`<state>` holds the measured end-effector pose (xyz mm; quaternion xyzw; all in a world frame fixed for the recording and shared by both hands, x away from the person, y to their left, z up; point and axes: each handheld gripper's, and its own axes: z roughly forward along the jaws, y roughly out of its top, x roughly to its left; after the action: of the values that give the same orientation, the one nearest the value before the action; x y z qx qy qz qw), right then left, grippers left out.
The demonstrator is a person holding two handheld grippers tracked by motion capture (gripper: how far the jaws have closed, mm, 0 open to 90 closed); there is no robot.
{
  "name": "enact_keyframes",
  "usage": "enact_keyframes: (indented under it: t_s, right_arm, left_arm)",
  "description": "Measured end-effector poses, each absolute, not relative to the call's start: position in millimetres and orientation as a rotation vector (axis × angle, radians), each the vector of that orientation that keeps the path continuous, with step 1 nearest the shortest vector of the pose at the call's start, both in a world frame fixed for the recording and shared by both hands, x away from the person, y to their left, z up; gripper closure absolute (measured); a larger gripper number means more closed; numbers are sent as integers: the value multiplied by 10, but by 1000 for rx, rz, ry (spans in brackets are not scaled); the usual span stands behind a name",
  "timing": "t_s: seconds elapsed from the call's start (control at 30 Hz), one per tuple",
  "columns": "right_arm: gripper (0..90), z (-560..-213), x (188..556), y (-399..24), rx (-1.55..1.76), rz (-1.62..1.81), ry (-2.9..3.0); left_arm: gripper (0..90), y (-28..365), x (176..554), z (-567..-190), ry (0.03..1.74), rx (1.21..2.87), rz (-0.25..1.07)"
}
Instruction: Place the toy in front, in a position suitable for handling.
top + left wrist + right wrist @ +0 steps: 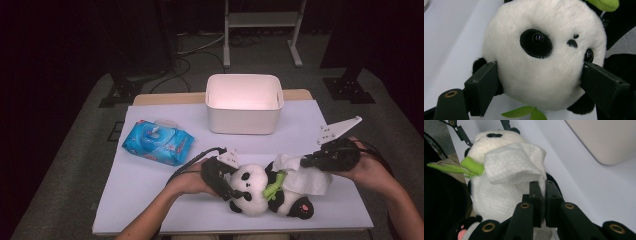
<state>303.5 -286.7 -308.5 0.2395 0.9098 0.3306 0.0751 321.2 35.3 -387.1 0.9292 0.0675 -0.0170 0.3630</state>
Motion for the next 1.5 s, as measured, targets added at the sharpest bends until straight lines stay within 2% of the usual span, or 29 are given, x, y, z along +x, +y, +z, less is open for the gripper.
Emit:
enact_keyframes:
  t_s: [0.3,0.6,0.77,1.27,1.5]
  right_arm:
    - [851,-3225,3020,-2597,632,928,2819]
    - [850,-3364,2840,-2852,715,946,2817]
    - [851,-3365,2813,-2855,701,991,2815]
    - [850,-3199,2849,-1999,389,968,2912]
    - [848,-3320,2911,-1704,323,904,2988]
  left_arm:
    - [163,357,3218,-3887,198,2380,-46]
    - [163,315,3265,-3885,252,2371,-18]
    - [170,236,3293,-3873,257,2382,-10]
    - [169,241,3320,-3895,297,2349,-17]
    - [169,302,3306,-3893,286,2341,-26]
